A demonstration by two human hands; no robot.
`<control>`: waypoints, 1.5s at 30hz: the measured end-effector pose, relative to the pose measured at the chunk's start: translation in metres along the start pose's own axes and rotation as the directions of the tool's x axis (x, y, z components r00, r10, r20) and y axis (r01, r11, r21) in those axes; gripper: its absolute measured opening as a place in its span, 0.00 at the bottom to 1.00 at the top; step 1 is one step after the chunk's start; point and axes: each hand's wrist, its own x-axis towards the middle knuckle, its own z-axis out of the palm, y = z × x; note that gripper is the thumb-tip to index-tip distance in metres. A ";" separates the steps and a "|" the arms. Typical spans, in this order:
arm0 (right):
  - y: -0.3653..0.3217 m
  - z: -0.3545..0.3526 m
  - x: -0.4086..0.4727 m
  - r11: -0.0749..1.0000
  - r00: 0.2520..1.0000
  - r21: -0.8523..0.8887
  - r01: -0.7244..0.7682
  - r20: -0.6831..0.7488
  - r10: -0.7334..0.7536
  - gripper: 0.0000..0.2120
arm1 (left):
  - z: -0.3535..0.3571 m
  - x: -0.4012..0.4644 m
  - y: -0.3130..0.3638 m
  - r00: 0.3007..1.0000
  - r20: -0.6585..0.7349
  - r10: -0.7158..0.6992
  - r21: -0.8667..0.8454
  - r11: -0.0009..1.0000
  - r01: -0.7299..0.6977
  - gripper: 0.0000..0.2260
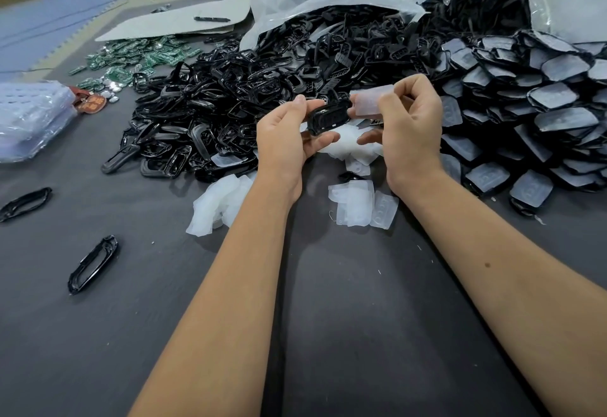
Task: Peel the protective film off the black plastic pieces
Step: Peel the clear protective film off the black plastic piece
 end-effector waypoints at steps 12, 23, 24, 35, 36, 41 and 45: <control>0.003 0.001 0.001 0.992 0.993 -0.117 0.039 0.117 -0.025 0.11 | 0.000 0.001 0.000 1.000 0.002 0.019 0.008 1.000 -0.019 0.15; 0.005 0.003 0.000 0.941 0.980 -0.320 0.110 0.190 -0.049 0.05 | -0.002 0.001 -0.002 0.999 0.048 0.024 0.048 0.998 -0.027 0.16; 0.005 0.004 -0.001 0.932 0.979 -0.338 0.127 0.192 -0.064 0.05 | -0.002 0.001 -0.002 0.998 0.049 0.026 0.054 0.998 -0.029 0.15; 0.000 0.006 -0.006 0.845 0.975 -0.487 0.220 0.115 -0.188 0.08 | -0.003 0.000 -0.002 0.996 0.086 0.032 0.083 0.996 -0.039 0.15; 0.000 0.006 -0.007 0.840 0.974 -0.494 0.226 0.115 -0.195 0.08 | -0.003 0.000 -0.002 0.996 0.089 0.032 0.087 0.995 -0.040 0.14; -0.001 0.005 -0.007 0.820 0.968 -0.513 0.253 0.130 -0.217 0.08 | -0.002 -0.001 -0.002 0.995 0.093 0.033 0.101 0.994 -0.043 0.09; -0.001 0.005 -0.006 0.843 0.970 -0.480 0.244 0.132 -0.205 0.08 | -0.002 -0.002 -0.001 0.996 0.084 0.029 0.089 0.995 -0.037 0.10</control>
